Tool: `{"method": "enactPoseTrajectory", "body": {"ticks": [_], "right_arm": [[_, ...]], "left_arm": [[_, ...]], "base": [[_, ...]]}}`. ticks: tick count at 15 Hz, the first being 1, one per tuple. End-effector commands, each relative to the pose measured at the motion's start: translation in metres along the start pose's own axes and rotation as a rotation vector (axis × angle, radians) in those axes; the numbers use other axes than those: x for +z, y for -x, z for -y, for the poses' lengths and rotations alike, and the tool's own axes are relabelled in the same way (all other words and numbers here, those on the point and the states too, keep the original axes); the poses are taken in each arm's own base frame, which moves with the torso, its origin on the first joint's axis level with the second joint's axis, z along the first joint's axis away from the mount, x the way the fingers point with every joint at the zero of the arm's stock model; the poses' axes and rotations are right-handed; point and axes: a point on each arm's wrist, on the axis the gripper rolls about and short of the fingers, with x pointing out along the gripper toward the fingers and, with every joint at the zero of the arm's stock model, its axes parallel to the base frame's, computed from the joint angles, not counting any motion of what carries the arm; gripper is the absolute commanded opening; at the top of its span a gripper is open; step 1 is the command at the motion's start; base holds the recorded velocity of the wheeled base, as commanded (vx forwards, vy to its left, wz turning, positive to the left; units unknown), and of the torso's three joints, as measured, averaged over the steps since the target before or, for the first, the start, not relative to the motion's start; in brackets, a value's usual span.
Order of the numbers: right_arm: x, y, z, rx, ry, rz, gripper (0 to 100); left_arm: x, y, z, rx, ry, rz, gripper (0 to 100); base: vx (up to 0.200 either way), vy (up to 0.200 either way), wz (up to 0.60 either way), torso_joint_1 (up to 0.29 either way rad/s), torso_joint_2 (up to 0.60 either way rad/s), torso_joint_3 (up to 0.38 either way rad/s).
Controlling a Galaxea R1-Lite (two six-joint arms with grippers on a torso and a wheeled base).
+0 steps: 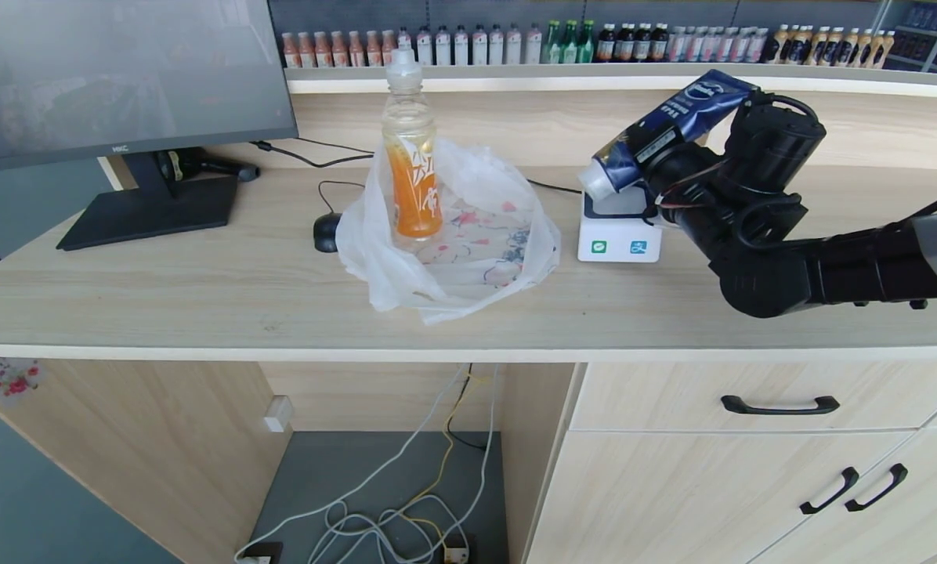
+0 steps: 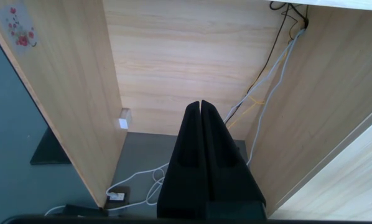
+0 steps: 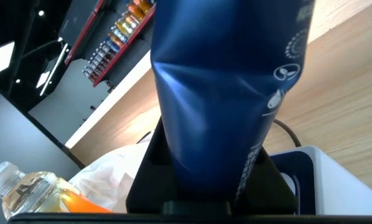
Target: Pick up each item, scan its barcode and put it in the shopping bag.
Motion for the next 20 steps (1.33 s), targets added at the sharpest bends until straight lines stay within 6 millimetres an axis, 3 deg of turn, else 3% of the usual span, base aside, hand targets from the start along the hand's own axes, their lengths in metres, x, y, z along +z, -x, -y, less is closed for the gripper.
{"method": "enactPoseTrajectory", "body": {"ticks": [1,10,20], "right_arm": [[0.002,0.0,0.0,-0.016,-0.022,0.005,0],[0.008,0.0,0.003,-0.029,-0.035,0.022,0],[0.05,0.021,-0.038,0.049,0.037,0.093,0]], "left_arm": [[0.0,0.0,0.0,0.0,0.001,0.0,0],[0.0,0.0,0.0,0.0,0.001,0.0,0],[0.0,0.0,0.0,0.0,0.001,0.0,0]], "base": [[0.0,0.0,0.0,0.0,0.0,0.0],[0.0,0.0,0.0,0.0,0.0,0.0],[0.0,0.0,0.0,0.0,0.0,0.0]]}}
